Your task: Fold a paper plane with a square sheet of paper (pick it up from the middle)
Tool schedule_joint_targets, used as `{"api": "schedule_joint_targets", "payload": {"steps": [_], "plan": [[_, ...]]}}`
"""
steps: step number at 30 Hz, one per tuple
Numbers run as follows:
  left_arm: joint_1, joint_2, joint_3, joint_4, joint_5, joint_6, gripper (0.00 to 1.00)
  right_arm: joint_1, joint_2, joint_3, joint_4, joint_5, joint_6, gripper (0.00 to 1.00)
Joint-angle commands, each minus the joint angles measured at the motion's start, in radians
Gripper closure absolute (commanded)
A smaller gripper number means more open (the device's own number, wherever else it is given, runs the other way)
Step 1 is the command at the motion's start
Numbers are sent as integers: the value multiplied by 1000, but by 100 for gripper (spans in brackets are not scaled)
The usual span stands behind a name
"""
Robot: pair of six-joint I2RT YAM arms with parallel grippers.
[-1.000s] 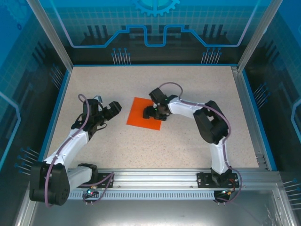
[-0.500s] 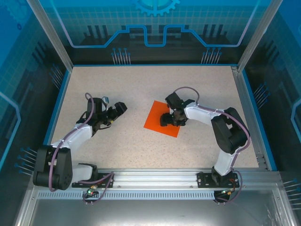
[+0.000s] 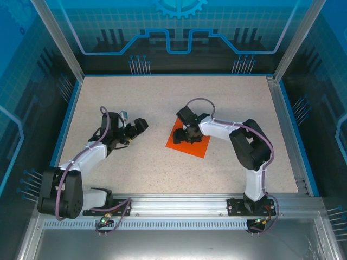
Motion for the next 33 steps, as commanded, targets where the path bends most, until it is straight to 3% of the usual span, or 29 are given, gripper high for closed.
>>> {"api": "schedule_joint_targets", "payload": {"steps": [1,10,20,25,33], "plan": [[-13,-20,22,-31,30,43,1,23,16,-85,-34,-56,-48,21],[-55,-9,35,-37,24,61,1,28,-71,-181,-53,-72,-210,22],[-91,9,44,-53,26,92,1,33,-122,-174,-149,-73,-386,24],[-91,16,44,-50,19,96,1,55,-169,-105,-128,-3,-269,22],[-92,42,58,-58,19,88,1,92,-95,-62,-26,43,19,22]]}}
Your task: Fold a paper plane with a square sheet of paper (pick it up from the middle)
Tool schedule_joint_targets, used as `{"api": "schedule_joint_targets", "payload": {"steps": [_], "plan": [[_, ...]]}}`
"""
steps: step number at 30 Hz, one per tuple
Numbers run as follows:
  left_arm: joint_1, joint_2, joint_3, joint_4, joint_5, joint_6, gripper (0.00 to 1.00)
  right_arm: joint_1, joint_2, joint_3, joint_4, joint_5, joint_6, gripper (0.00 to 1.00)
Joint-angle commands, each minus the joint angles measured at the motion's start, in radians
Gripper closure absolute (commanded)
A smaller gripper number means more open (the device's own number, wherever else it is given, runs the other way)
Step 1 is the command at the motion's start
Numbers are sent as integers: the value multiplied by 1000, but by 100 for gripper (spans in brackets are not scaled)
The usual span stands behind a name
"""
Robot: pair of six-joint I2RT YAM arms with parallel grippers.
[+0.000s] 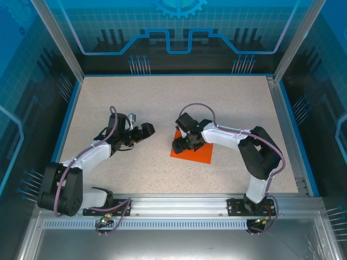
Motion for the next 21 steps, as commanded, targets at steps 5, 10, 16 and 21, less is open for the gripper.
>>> {"api": "schedule_joint_targets", "payload": {"steps": [5,10,16,21], "plan": [[-7,5,54,-44,8,21,1,14,72,-25,78,-39,123,23],[-7,9,61,-50,3,23,1,17,76,-95,75,-102,43,25],[-8,24,72,-46,9,26,1,22,-8,-207,39,-162,-120,28],[-19,39,78,-32,13,21,1,19,-56,-220,-18,-144,-223,27]]}}
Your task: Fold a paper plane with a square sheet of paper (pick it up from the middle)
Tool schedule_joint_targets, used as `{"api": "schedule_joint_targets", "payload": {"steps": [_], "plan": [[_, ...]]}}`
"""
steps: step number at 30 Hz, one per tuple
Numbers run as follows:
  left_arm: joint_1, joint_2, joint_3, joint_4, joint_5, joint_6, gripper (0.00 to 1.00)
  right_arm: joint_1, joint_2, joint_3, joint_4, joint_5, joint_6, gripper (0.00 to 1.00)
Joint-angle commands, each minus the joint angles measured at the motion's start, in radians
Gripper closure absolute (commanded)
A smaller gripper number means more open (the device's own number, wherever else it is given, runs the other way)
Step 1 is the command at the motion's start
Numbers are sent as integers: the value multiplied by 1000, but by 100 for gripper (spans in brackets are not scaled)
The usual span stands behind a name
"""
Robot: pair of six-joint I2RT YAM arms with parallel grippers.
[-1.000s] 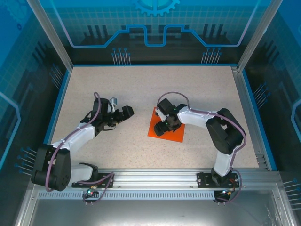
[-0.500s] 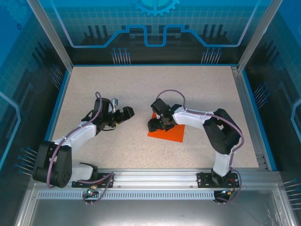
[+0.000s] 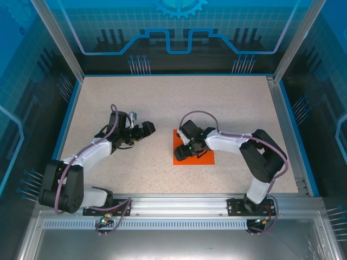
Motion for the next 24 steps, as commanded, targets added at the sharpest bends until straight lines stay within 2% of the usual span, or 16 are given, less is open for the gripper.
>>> {"api": "schedule_joint_targets", "payload": {"steps": [1,4,7,14,24], "plan": [[-20,13,34,-3,11,17,1,8,2,-24,-158,-13,-75,26],[-31,27,40,-2,10,19,1,4,-11,11,-143,-29,-35,25],[-40,30,35,0,11,19,1,17,-43,53,-130,11,42,21],[-73,54,32,22,8,11,1,1,-43,201,-325,242,233,8],[-114,147,47,80,14,-20,1,-6,76,316,-419,249,274,1]]}}
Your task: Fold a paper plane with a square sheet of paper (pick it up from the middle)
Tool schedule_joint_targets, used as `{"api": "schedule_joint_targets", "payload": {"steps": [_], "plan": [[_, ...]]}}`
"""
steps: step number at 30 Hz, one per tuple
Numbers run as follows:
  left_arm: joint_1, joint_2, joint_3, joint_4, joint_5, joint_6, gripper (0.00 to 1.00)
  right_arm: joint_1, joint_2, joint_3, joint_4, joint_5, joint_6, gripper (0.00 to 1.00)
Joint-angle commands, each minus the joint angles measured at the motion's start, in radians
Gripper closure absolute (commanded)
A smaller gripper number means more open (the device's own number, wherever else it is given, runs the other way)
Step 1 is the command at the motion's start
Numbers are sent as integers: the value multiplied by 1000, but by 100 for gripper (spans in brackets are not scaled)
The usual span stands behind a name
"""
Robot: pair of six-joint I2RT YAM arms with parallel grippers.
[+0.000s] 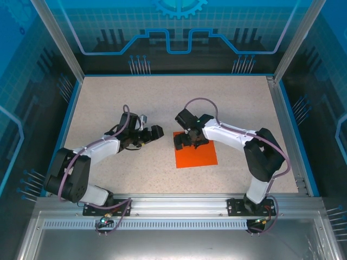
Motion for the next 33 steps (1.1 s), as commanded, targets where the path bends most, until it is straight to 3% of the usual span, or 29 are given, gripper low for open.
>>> {"api": "schedule_joint_targets", "payload": {"steps": [1,14,33], "plan": [[-8,30,28,34,16,-19,1,-3,51,45,-85,23,33,1],[-20,70,4,106,35,-53,1,-56,112,52,-105,23,46,1],[-33,79,26,90,39,-56,1,-37,211,51,-110,6,36,1]]}}
